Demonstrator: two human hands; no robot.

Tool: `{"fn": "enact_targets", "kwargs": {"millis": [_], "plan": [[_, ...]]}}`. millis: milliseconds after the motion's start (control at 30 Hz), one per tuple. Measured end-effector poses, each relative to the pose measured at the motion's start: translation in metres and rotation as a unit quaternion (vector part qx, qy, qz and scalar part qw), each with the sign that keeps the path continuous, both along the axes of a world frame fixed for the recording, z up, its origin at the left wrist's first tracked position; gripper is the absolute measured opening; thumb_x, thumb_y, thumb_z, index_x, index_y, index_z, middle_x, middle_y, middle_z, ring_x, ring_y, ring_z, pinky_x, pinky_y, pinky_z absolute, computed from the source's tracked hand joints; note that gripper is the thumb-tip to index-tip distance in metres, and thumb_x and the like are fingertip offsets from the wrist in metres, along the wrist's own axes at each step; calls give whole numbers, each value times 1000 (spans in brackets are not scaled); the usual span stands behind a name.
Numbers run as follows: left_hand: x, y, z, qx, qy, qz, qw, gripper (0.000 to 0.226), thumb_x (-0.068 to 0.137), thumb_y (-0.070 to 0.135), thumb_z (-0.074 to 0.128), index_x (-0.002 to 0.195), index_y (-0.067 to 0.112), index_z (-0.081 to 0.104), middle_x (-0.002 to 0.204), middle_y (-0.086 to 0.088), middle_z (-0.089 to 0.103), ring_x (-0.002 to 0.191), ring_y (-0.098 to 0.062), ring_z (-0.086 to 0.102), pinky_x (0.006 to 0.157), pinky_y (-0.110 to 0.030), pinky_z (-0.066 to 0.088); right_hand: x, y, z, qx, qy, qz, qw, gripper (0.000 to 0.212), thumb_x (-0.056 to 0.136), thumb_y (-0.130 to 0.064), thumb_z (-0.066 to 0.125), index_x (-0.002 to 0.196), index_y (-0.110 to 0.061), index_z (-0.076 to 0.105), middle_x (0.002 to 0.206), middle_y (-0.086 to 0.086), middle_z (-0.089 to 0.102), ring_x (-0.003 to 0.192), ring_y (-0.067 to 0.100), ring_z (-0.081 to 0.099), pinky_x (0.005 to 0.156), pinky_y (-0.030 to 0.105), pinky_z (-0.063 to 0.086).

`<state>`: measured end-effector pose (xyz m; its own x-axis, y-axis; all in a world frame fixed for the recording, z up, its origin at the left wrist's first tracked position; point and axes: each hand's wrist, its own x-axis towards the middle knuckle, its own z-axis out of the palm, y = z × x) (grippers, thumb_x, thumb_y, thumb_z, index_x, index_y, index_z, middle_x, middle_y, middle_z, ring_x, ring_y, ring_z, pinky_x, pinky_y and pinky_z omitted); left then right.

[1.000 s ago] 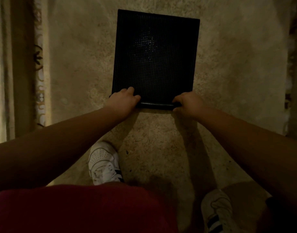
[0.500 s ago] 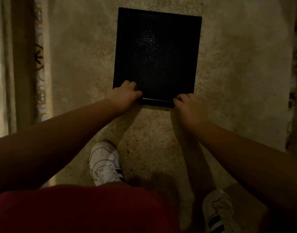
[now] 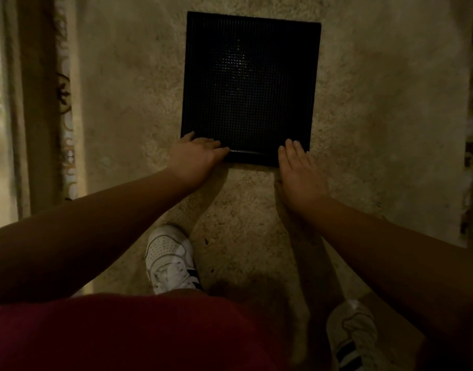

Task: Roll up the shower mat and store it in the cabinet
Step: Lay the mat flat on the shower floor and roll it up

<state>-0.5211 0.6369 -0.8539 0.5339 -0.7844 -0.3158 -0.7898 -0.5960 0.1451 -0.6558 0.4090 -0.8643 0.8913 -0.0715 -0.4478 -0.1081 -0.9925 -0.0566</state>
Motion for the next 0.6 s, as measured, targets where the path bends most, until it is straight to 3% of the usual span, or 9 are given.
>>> {"fn": "enact_targets", "kwargs": {"millis": [133,233,333,467,600], "plan": [[-19,4,-8,54,-9,3,999,58,97,18,40,151,11,20,156,-18,25,145,-31,21,113,-56,18,8,-1,2,27,-11,-17,999,64,96,-25,44,150,-6,14,159,13,10,146,28,1,115,41,0],[-18,6,-12,67,-8,-7,998,63,96,15,34,151,6,6,159,-21,13,147,-33,9,115,-57,11,15,-3,4,27,-28,-19,999,67,91,-33,54,146,-7,26,152,15,28,141,32,18,114,45,19],[-9,0,-14,56,2,-3,998,61,97,13,35,151,5,8,157,-22,17,146,-35,13,114,-59,12,25,-6,7,-10,-38,-15,999,66,86,-34,61,141,-9,35,126,14,45,114,32,41,91,41,41],[2,-7,-14,54,23,11,998,64,94,16,48,150,6,17,149,-22,31,139,-38,25,112,-61,19,44,-16,11,-12,-33,19,999,47,84,-7,56,129,-8,46,111,14,54,97,30,49,65,38,43],[8,-12,-14,31,8,44,999,66,85,18,64,144,12,35,135,-24,41,124,-42,36,104,-56,32,53,-22,14,20,-24,31,999,22,80,-4,57,100,-10,52,97,12,55,86,29,51,61,38,44]]}}
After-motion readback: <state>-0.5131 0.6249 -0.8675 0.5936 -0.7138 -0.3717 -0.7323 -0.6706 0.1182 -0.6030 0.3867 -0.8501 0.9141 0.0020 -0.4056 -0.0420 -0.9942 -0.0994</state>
